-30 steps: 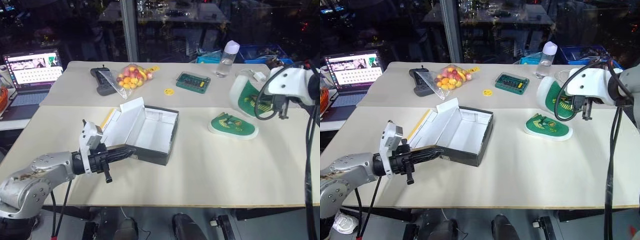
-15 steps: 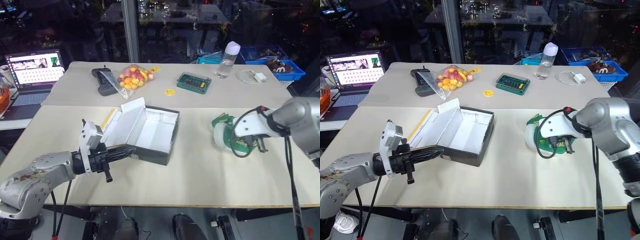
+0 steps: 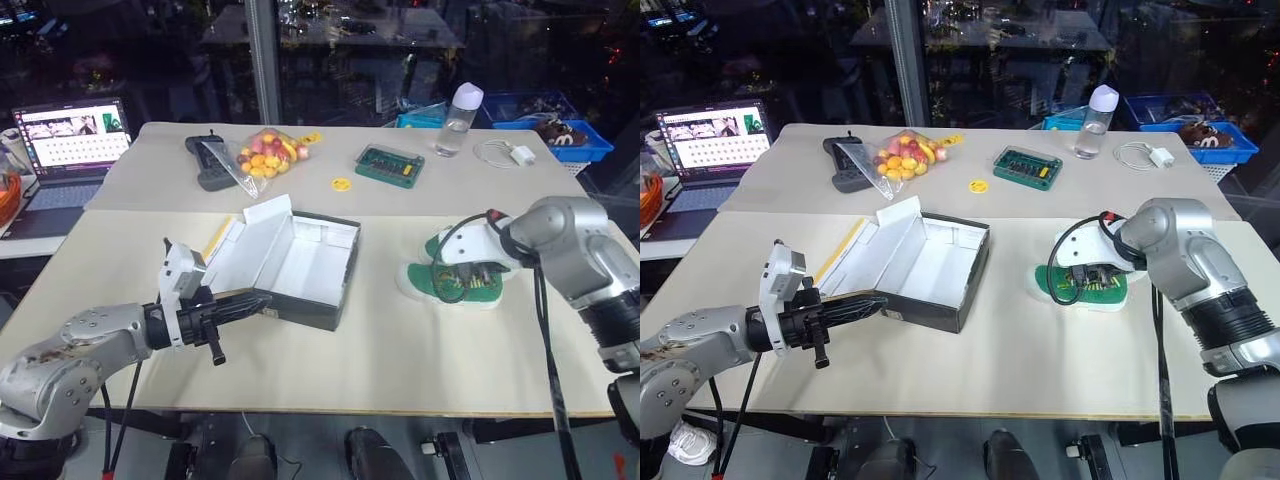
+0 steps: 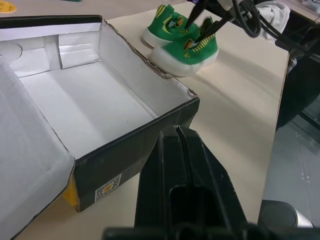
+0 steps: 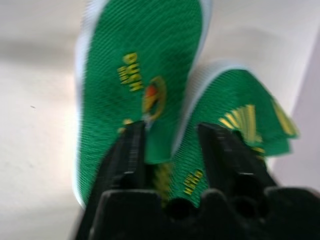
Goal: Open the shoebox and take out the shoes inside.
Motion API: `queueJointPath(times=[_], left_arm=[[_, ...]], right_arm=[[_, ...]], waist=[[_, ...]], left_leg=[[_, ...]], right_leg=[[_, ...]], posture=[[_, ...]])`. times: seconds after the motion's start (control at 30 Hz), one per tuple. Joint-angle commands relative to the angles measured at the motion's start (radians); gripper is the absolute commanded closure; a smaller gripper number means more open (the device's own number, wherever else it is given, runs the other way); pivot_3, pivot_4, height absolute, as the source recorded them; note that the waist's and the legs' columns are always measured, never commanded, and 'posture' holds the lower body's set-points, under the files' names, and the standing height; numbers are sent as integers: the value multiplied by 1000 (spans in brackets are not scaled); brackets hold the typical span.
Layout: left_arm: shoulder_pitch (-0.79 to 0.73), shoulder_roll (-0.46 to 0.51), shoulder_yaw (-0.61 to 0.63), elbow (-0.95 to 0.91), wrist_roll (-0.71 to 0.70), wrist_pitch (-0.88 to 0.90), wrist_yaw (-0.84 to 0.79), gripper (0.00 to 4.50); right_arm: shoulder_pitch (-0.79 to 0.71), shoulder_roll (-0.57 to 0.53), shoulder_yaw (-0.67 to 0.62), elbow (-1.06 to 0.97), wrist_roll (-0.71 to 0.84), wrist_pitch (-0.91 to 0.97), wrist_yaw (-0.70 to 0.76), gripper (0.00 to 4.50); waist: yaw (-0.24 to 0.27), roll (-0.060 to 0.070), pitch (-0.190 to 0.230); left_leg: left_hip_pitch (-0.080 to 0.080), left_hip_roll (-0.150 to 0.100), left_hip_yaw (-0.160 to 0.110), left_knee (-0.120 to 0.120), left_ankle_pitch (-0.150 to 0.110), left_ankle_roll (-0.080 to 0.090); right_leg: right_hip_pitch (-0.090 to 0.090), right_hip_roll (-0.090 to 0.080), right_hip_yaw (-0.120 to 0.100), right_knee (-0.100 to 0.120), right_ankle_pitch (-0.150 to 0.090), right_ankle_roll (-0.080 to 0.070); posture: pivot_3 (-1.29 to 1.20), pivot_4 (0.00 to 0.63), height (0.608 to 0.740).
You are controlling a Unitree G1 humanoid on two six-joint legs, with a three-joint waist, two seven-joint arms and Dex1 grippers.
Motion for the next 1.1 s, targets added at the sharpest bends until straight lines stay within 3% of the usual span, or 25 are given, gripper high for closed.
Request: queueJointPath(times=[0.03,0.17,0.3,0.37,0.43,0.53,0.63,0.77,0.9,1.1], left_arm=[[-20,4,6,-11,0,-14,-13,4500],[-10,-11,14,-9,4,-21,1,4500],[61,-103,56,-42,46,-58,141,4500],[90,-178,82,-65,86,-92,255,4500],[122,-266,123,-89,125,-123,384,4500],[144,-361,178,-98,168,-160,517,4500],[160,-472,200,-27,301,-259,664,4500],[187,-536,182,54,394,-360,681,4500],[211,-534,186,65,413,-389,652,4500],[219,-482,287,203,443,-475,625,4500]], right_arm=[[-26,-58,-117,-83,84,15,44,2307],[-7,-70,-254,-207,253,146,89,2307],[131,-12,-427,-391,382,381,-13,2307],[214,77,-477,-488,375,508,-155,2307],[303,234,-529,-601,337,671,-354,2307],[411,359,-578,-717,312,781,-512,2307],[522,502,-650,-750,293,751,-691,2307],[678,597,-615,-748,245,613,-852,2307],[730,672,-652,-727,244,520,-976,2307],[875,747,-640,-701,246,395,-1082,2307]], waist=[[0,0,0],[-5,0,0],[-3,-1,-1],[1,-5,-3],[-1,-8,-5],[1,-9,-6],[7,-10,-6],[9,-13,-10],[0,-14,-10],[-4,-15,-12]], left_leg=[[0,0,0,0,0,0],[1,0,0,0,0,0],[2,0,0,0,0,0],[1,0,-1,-1,0,0],[1,0,-1,1,0,0],[1,0,-1,2,0,0],[1,0,-1,2,0,-1],[1,-1,-1,1,0,-1],[1,-1,-1,2,0,-1],[3,0,-1,-1,0,-1]], right_leg=[[0,0,0,0,0,0],[0,0,0,0,0,0],[1,0,0,1,0,0],[2,0,0,1,0,0],[2,0,0,1,0,1],[3,0,0,2,2,2],[2,0,1,1,2,2],[3,0,0,-1,1,2],[3,0,1,-1,2,1],[3,1,0,0,-1,-5]], posture=[[0,150,697],[0,150,697],[0,150,697],[0,150,697],[0,150,697],[0,150,697],[0,150,697],[0,150,697],[0,150,697],[0,150,697]])
